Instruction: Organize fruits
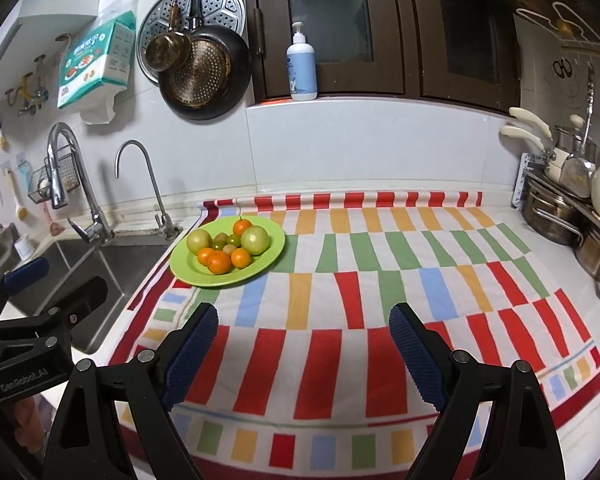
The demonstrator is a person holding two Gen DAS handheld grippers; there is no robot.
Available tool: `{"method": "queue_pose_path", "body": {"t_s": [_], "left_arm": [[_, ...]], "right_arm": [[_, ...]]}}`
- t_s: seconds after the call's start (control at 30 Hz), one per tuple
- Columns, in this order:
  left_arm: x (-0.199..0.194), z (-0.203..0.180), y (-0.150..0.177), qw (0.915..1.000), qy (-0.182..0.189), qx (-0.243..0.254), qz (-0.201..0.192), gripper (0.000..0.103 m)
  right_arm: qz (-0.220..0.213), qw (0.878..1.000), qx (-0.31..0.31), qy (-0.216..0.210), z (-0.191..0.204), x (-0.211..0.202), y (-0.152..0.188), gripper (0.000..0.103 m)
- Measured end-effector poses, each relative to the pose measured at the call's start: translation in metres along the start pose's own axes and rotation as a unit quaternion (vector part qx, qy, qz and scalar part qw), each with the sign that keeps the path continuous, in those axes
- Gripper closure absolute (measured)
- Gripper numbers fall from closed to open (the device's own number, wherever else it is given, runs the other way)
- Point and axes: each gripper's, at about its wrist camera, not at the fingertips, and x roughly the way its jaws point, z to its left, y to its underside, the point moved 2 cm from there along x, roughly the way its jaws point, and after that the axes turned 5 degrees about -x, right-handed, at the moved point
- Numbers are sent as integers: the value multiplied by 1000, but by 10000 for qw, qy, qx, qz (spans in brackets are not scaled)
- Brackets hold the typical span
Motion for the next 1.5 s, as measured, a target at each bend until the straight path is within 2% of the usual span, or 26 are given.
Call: {"method": "queue_pose_path", "body": {"t_s": [0.53,1.5], "left_arm": [[-36,-18,15,9998,-135,30,-132,0],[-56,-28,21,9996,-189,59,-216,0]], "right_arm": [[-183,9998,-79,2,-17,-41,15,15],[-237,9997,-111,-33,-26,-58,24,15]]}}
